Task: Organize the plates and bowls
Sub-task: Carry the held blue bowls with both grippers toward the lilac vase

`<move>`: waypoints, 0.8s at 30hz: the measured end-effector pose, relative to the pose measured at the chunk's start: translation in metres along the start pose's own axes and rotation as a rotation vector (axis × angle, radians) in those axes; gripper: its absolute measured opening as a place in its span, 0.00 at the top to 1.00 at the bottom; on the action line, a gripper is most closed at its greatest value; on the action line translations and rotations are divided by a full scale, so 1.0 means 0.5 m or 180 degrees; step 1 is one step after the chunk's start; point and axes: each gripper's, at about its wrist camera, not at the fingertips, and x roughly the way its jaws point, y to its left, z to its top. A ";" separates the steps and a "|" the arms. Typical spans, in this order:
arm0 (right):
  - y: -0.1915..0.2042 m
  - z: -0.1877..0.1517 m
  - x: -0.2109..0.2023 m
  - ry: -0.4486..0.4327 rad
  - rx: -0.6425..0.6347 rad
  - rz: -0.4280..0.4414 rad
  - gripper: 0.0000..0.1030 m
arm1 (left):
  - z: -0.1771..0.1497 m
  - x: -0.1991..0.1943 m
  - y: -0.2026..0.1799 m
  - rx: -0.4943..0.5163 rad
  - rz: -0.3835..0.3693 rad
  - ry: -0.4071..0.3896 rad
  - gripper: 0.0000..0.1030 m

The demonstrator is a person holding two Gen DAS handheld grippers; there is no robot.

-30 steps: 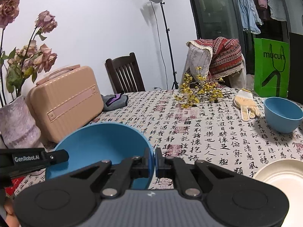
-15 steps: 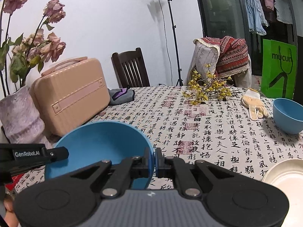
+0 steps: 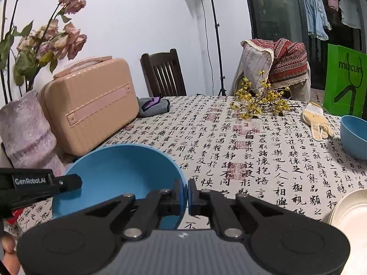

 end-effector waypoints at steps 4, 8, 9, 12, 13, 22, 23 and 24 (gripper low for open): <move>0.011 -0.003 0.007 0.0029 -0.0031 -0.0007 0.96 | -0.002 0.004 0.012 -0.0028 0.0011 0.0017 0.92; 0.020 -0.007 0.015 0.0059 -0.0047 -0.0012 0.96 | -0.004 0.011 0.026 -0.0059 0.0015 0.0050 0.92; 0.022 -0.008 0.018 0.0069 -0.0054 -0.0017 0.96 | -0.005 0.013 0.029 -0.0068 0.0021 0.0058 0.92; 0.029 -0.012 0.027 0.0107 -0.0078 -0.0018 0.96 | -0.007 0.021 0.040 -0.0103 0.0037 0.0093 0.92; 0.031 -0.013 0.030 0.0117 -0.0088 -0.0019 0.96 | -0.008 0.023 0.045 -0.0121 0.0035 0.0104 0.92; 0.049 -0.025 0.053 0.0173 -0.0152 -0.0052 0.96 | -0.016 0.045 0.073 -0.0199 0.0017 0.0159 0.92; 0.049 -0.026 0.056 0.0183 -0.0156 -0.0057 0.96 | -0.018 0.047 0.074 -0.0203 0.0022 0.0168 0.92; 0.051 -0.027 0.058 0.0193 -0.0160 -0.0059 0.96 | -0.019 0.051 0.076 -0.0205 0.0034 0.0177 0.92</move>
